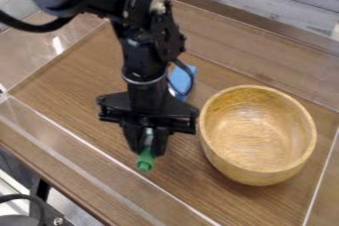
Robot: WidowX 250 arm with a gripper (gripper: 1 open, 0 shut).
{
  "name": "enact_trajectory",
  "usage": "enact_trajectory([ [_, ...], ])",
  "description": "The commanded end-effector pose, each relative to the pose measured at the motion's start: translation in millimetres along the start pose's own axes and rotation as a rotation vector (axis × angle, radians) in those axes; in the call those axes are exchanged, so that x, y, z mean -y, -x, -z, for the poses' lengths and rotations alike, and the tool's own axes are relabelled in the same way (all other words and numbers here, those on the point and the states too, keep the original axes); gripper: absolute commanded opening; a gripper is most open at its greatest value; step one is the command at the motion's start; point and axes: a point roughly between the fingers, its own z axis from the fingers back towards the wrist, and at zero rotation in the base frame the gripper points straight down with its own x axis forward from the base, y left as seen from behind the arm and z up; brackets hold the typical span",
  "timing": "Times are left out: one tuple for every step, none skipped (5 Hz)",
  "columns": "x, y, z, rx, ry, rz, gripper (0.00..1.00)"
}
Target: Put the green marker in the brown bowl
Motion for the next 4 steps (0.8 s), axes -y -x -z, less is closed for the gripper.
enact_trajectory([
  [2.7,-13.9,-12.0,0.063,0.03,-0.019,1.0],
  [2.7,-14.7,-6.6,0.065,0.032,-0.027,1.0],
  [6.5,-14.4,-2.0,0.063,0.041,-0.047,1.0],
  [9.9,-13.7,4.2,0.061,0.05,-0.062,1.0],
])
